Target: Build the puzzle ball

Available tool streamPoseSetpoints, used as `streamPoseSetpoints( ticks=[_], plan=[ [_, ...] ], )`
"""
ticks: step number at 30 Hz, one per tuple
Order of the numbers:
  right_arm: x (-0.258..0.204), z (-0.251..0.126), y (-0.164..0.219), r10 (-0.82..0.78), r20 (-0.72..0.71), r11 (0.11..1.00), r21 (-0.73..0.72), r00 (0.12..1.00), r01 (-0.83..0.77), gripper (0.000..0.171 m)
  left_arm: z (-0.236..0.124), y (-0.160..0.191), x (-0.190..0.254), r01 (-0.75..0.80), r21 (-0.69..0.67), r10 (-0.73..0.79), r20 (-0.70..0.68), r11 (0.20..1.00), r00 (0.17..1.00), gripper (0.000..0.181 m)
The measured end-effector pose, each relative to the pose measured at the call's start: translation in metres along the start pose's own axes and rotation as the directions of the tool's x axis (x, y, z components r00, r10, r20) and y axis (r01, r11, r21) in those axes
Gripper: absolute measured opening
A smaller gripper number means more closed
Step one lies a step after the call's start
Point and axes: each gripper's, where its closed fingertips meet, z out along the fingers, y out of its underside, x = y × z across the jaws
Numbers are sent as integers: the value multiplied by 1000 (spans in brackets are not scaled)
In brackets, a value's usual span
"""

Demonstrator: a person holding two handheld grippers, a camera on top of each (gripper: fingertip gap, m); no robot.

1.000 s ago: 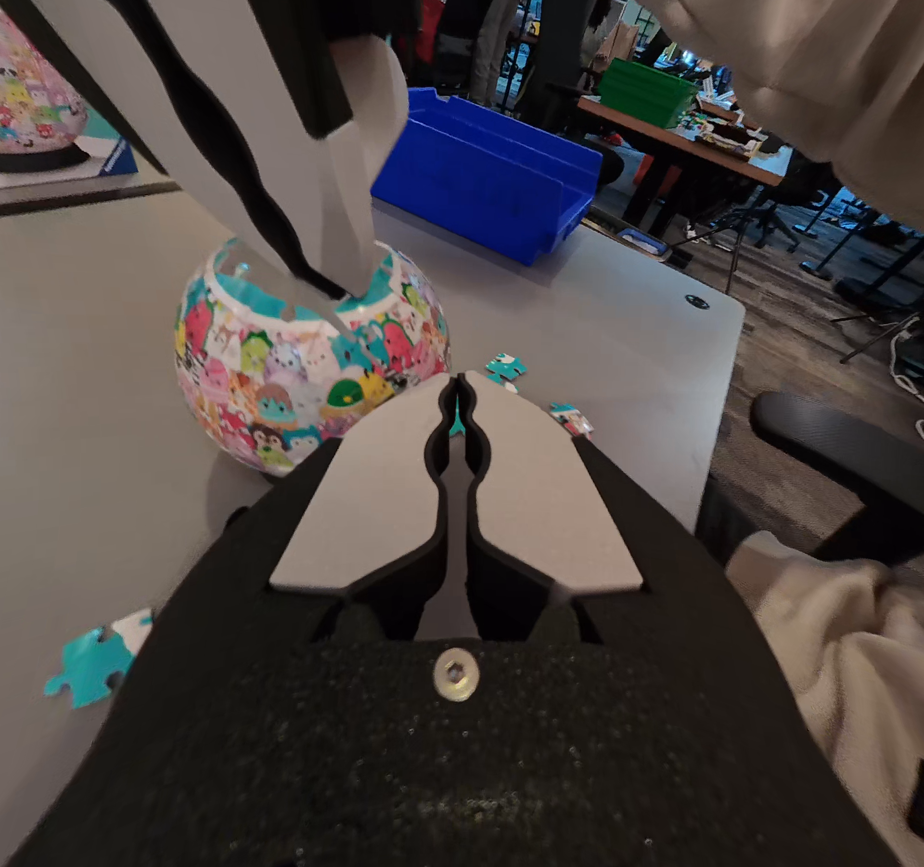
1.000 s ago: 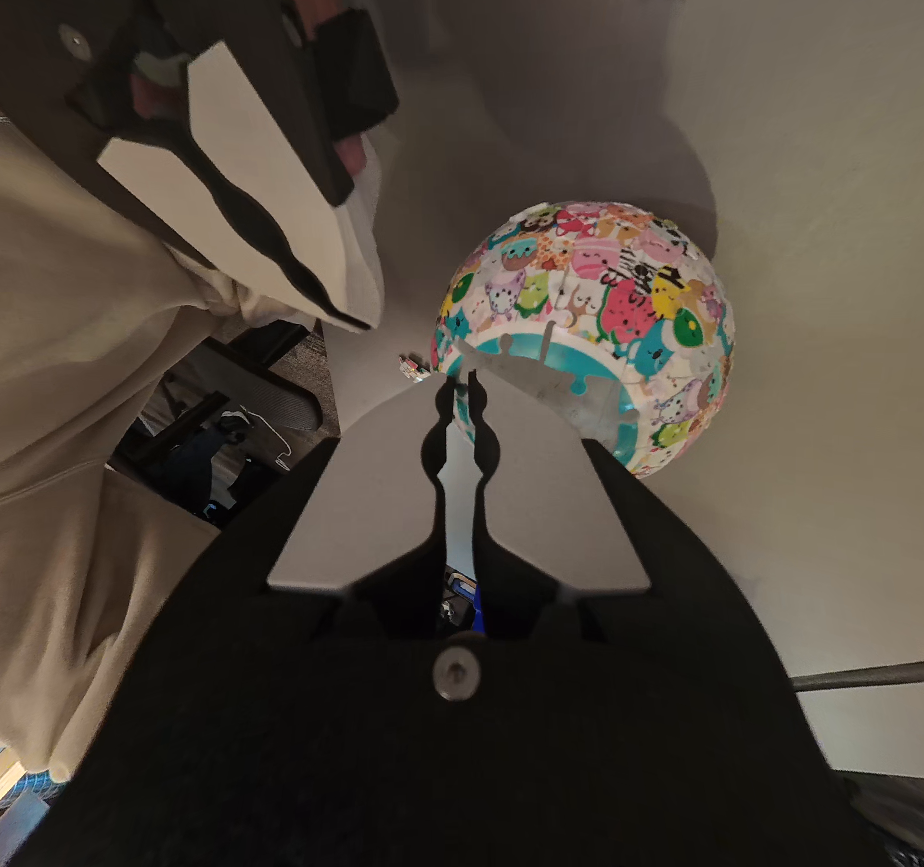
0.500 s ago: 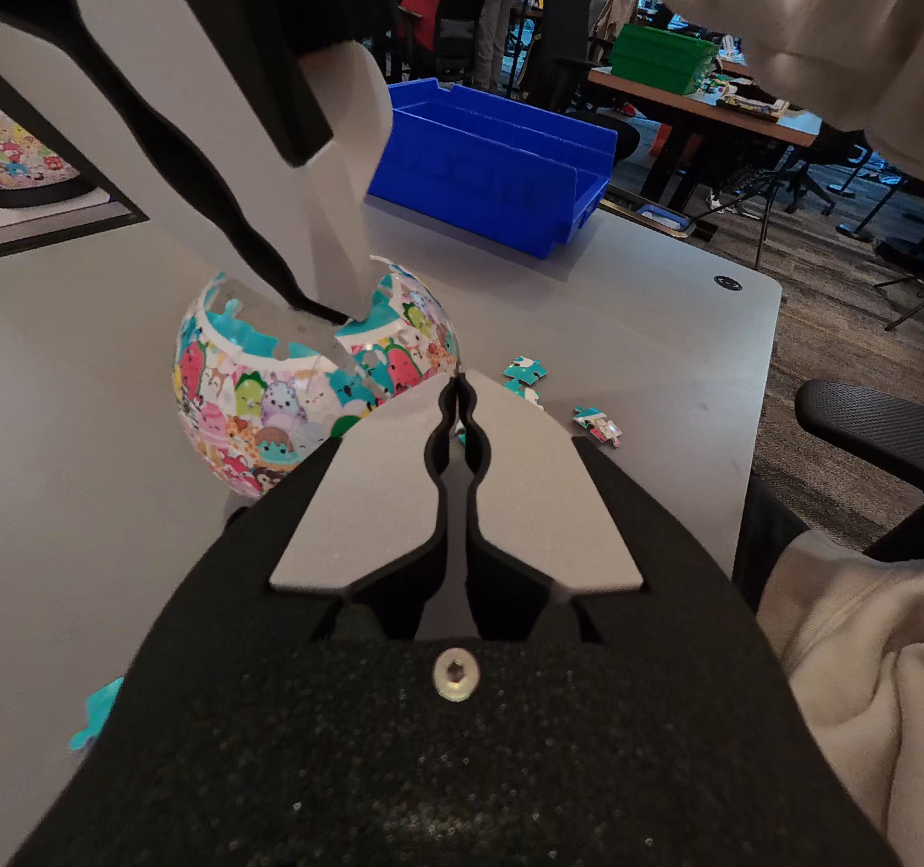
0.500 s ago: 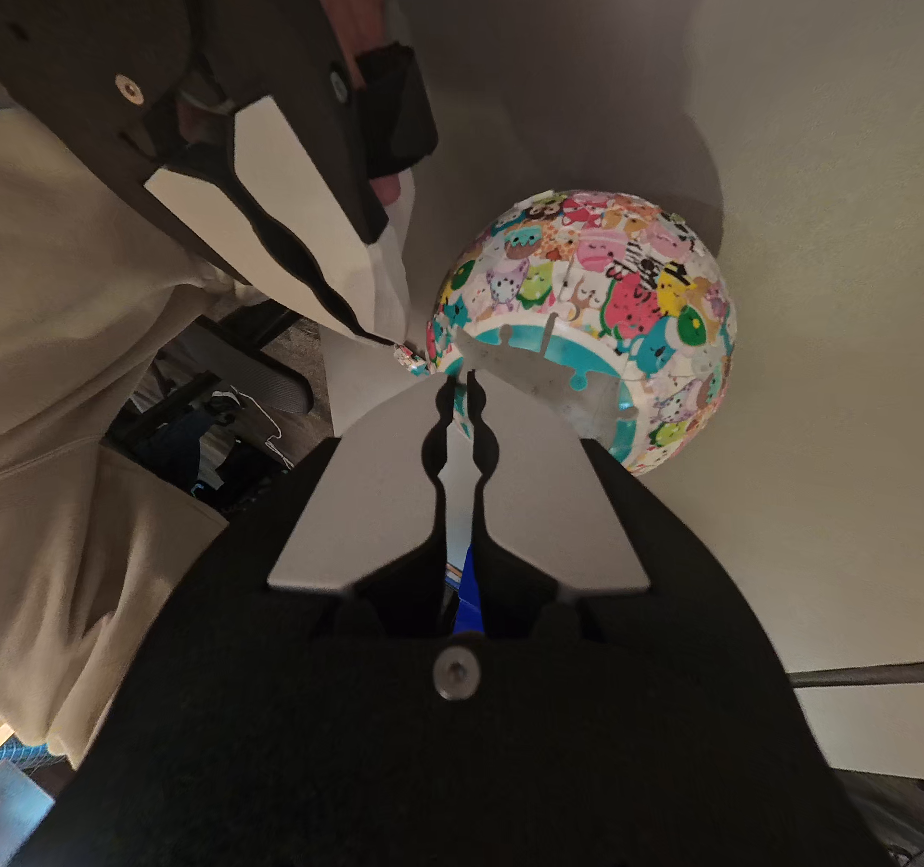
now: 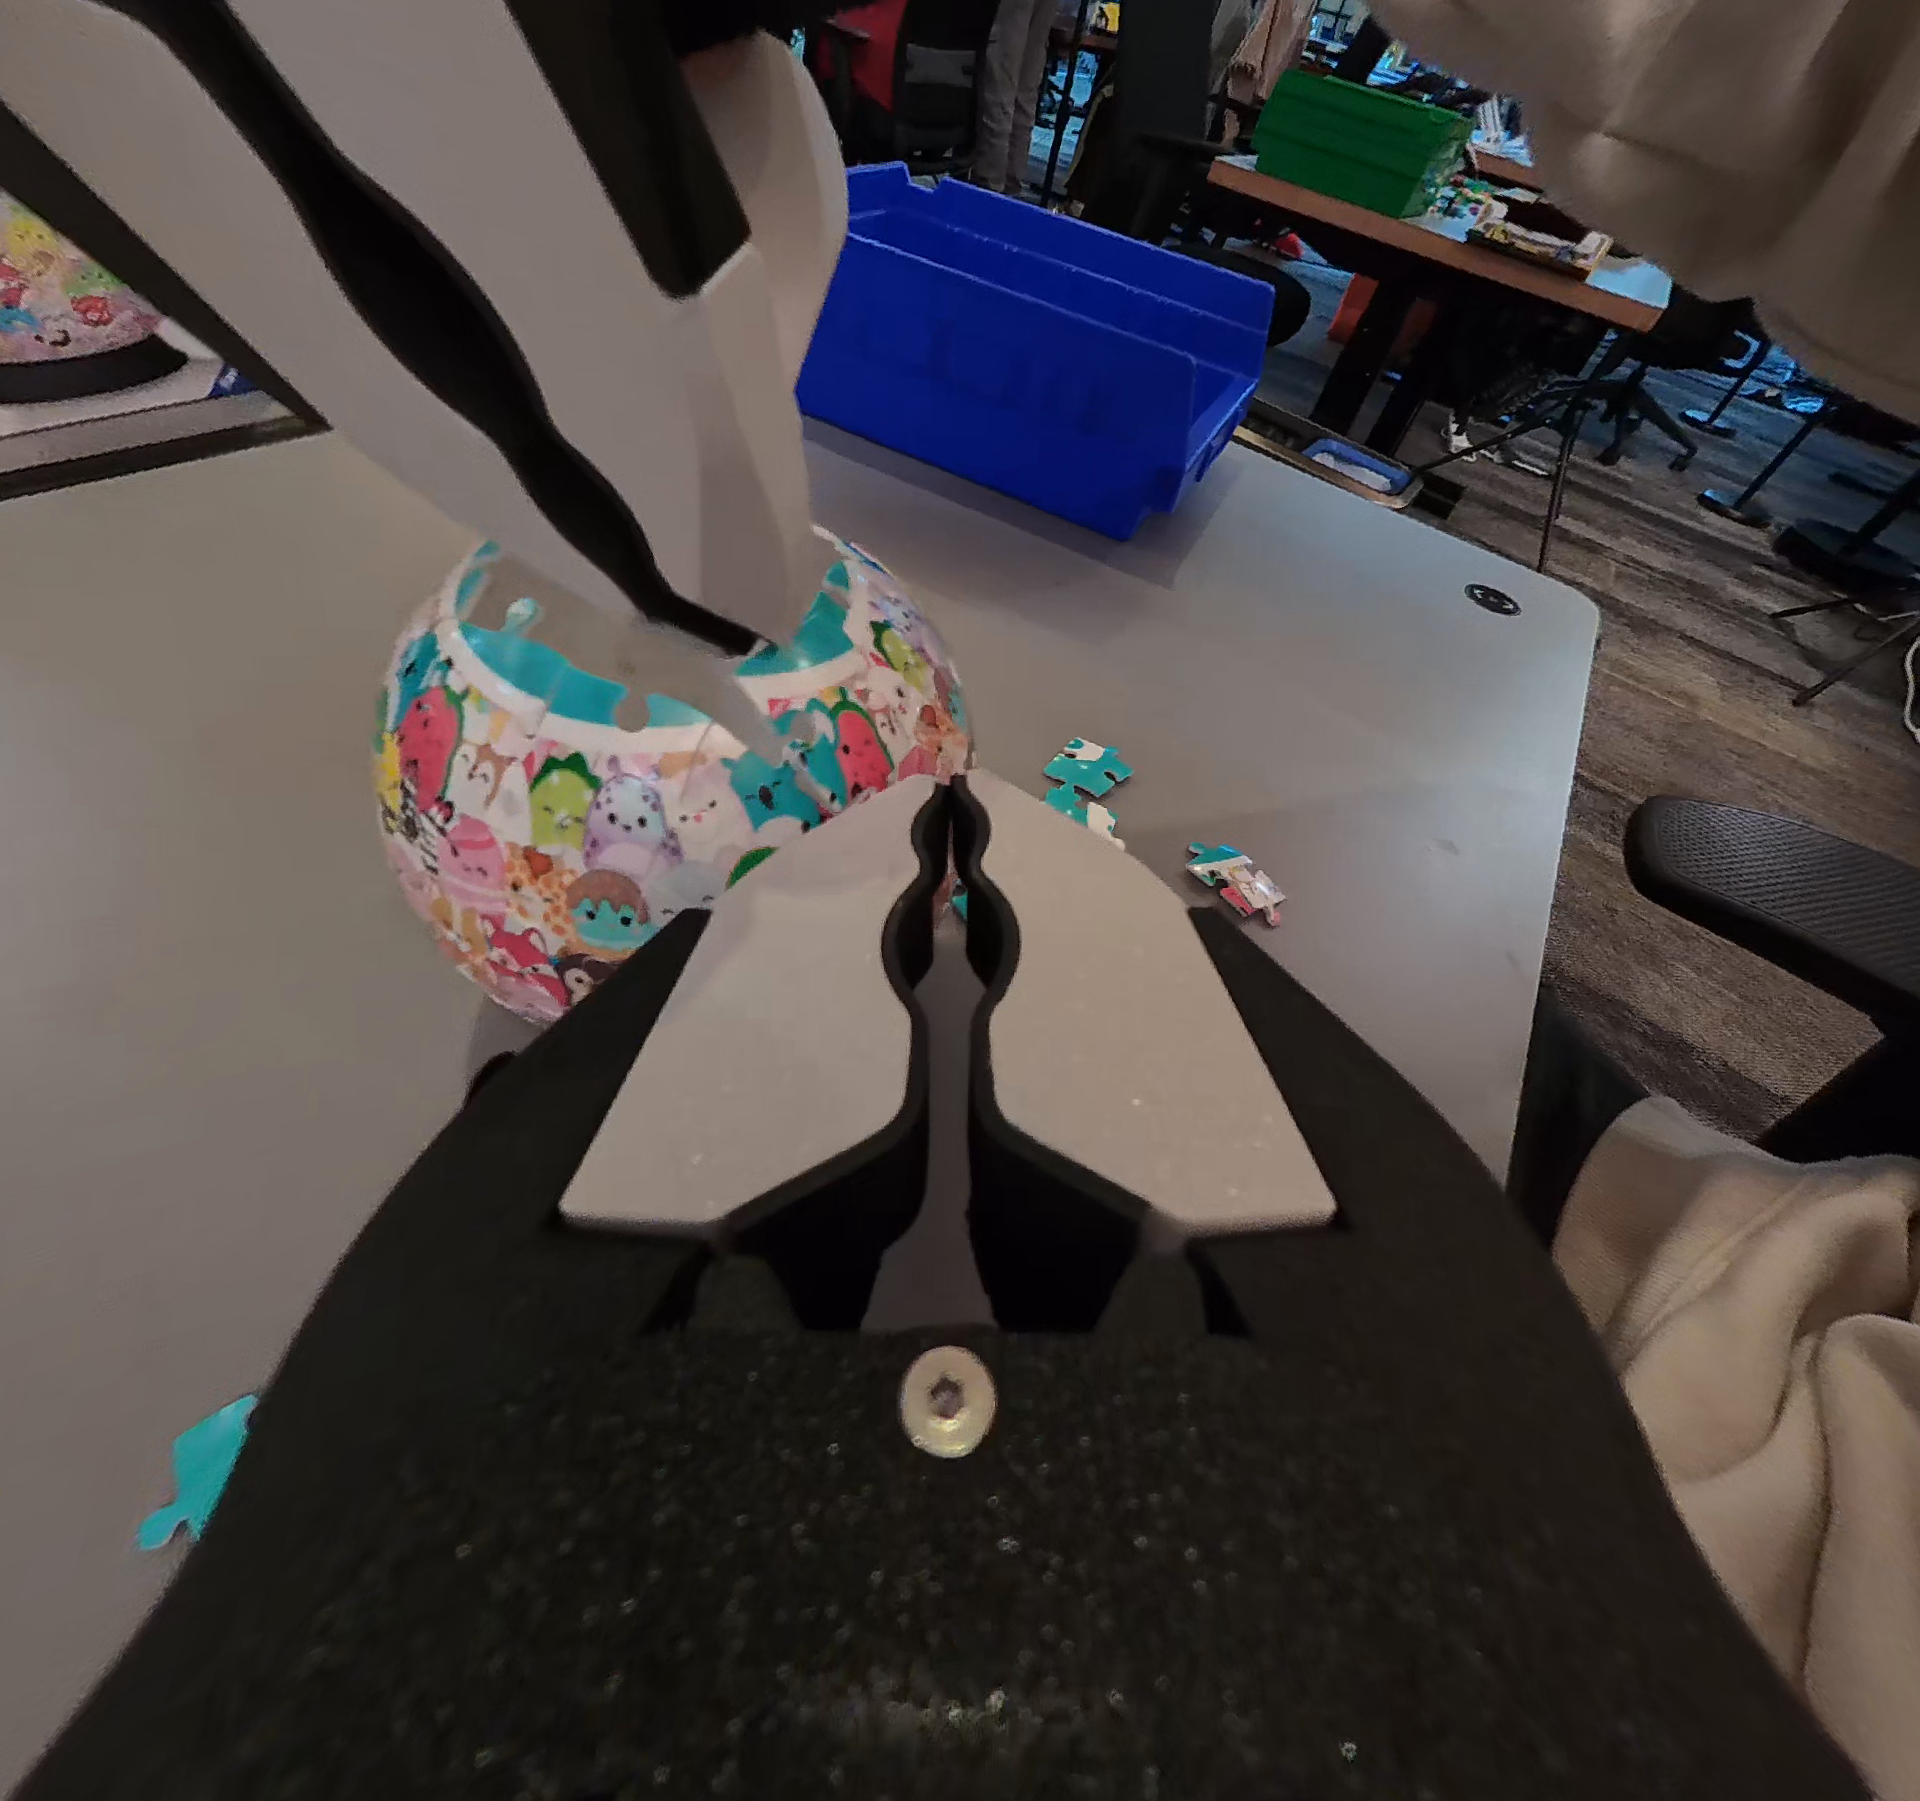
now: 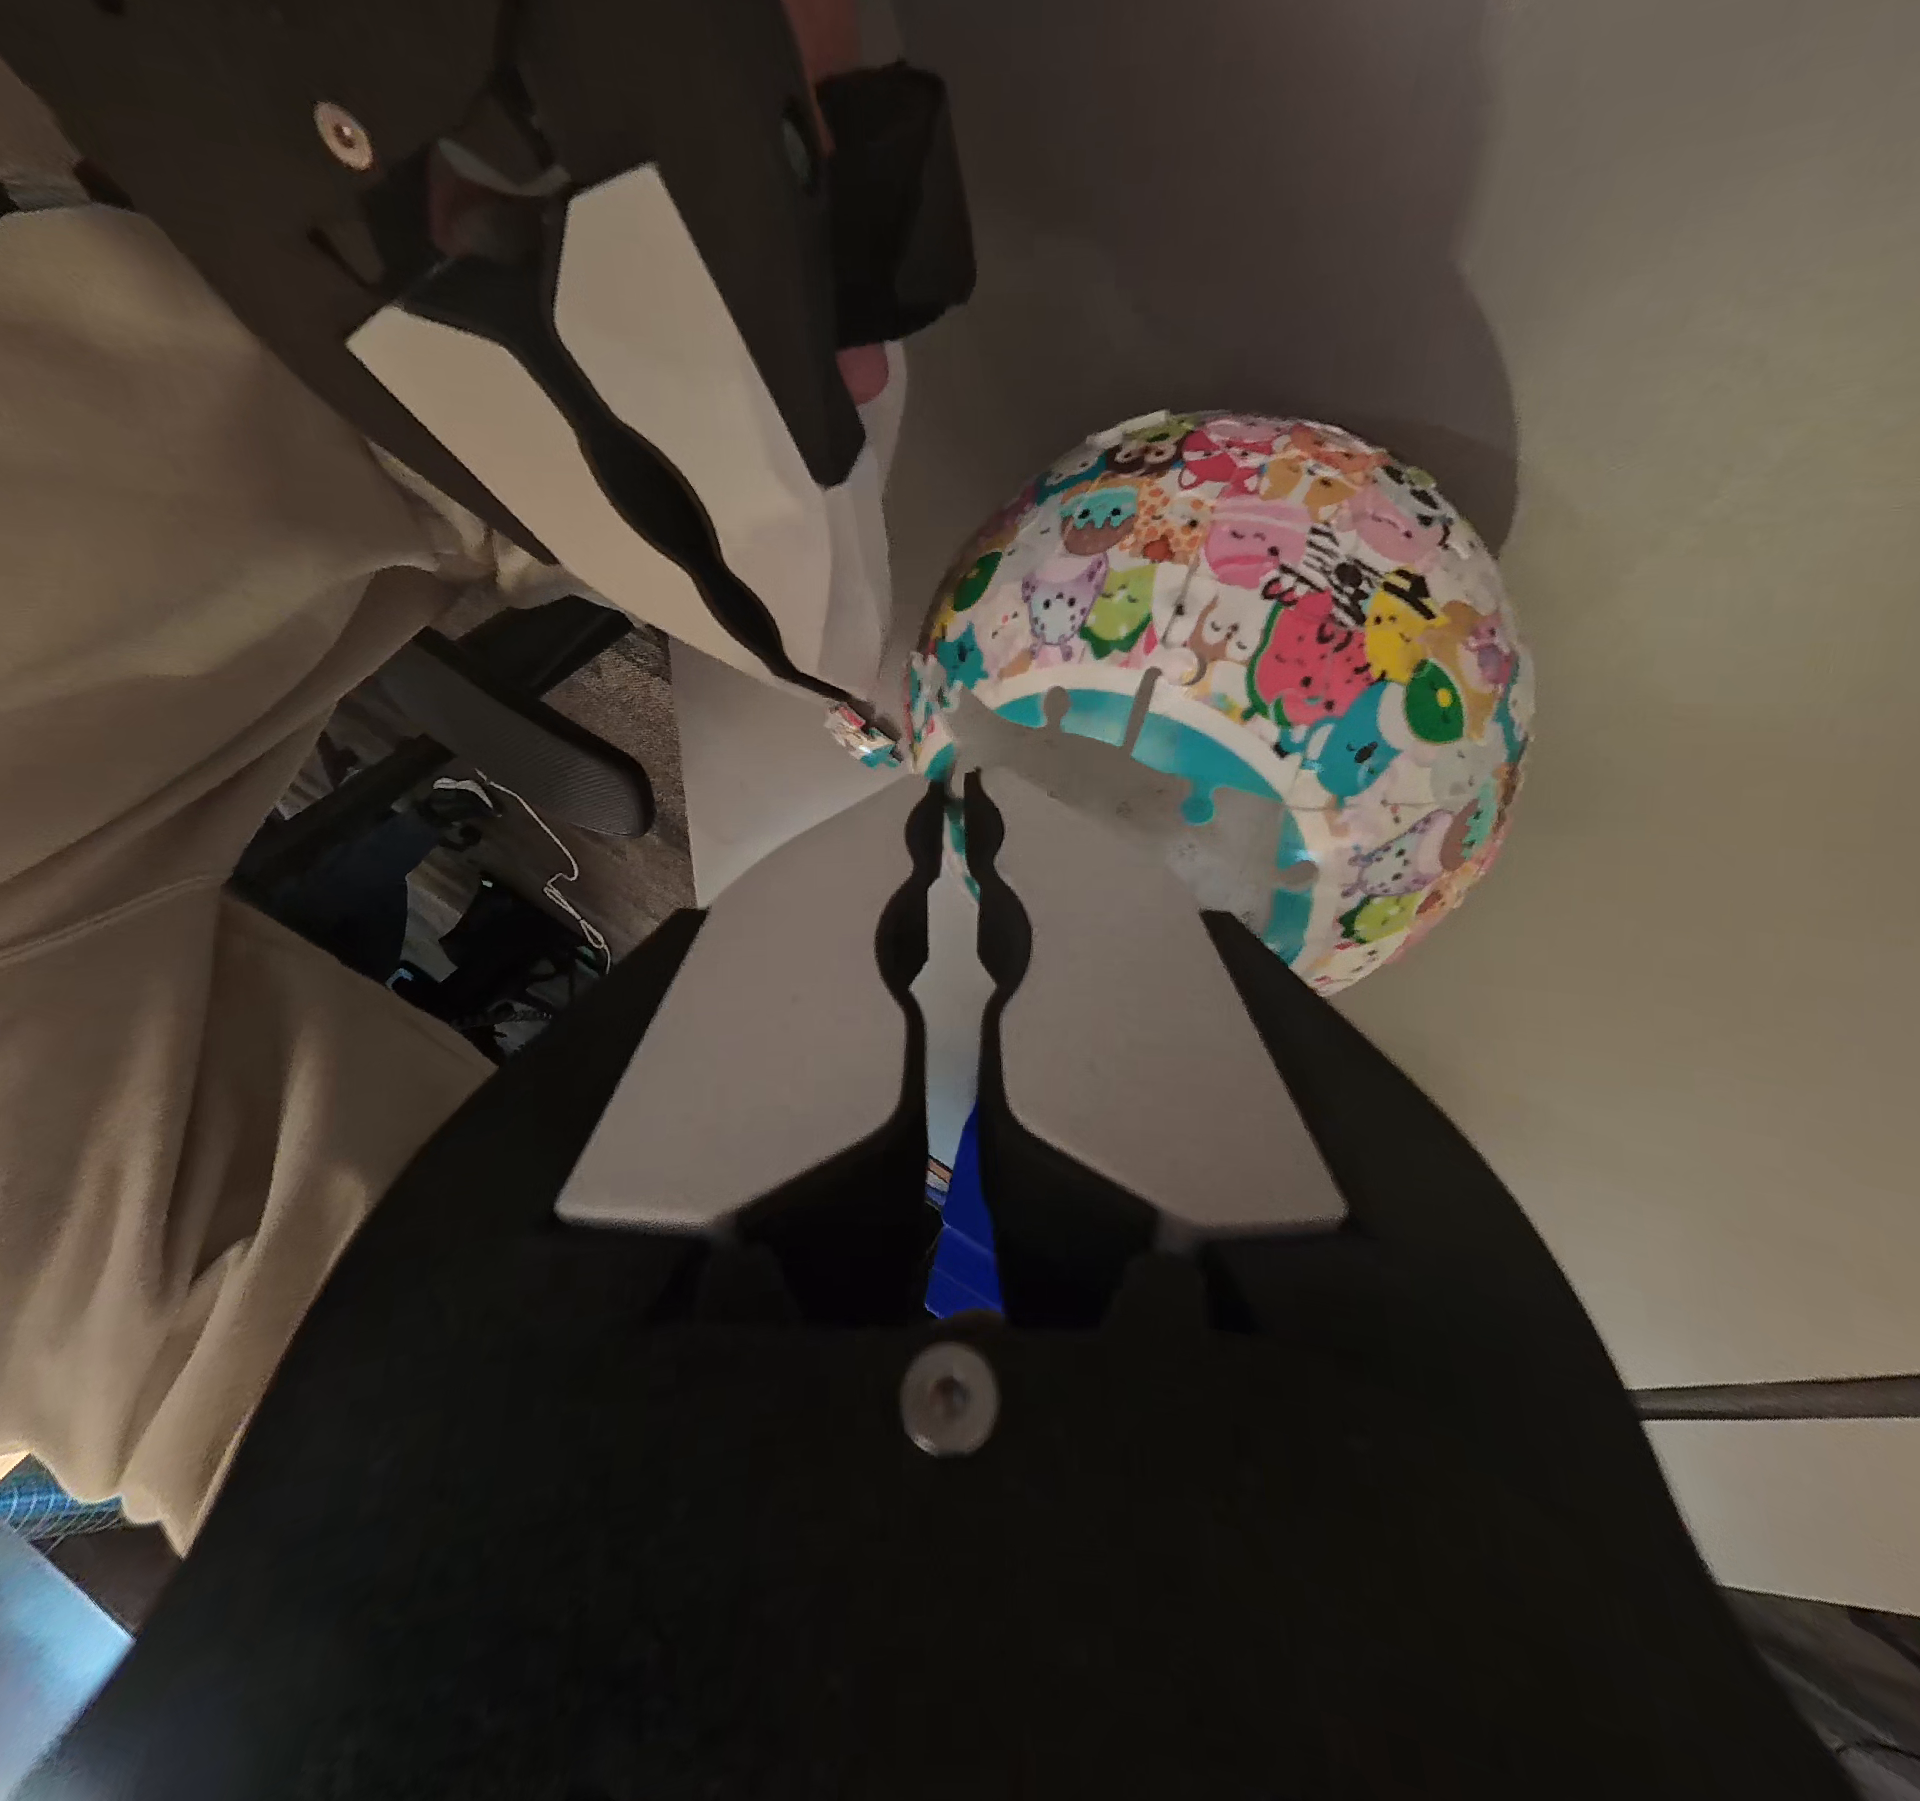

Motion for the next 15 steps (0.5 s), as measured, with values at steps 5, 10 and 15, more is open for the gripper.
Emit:
streamPoseSetpoints(
  ticks=[5,10,15],
  plan=[
    [-9,-2,4,3,56,1000,-12,998,-3,1,-12,0,-7,-5,14,5,31,1000,1000,0],
    [-24,-5,3,-31,122,999,16,992,29,1,-23,-14,-12,9,89,-11,28,996,1000,16],
    [-38,-11,-3,-77,155,994,92,985,63,1,-24,-17,4,107,107,-96,-100,988,990,29]
  ],
)
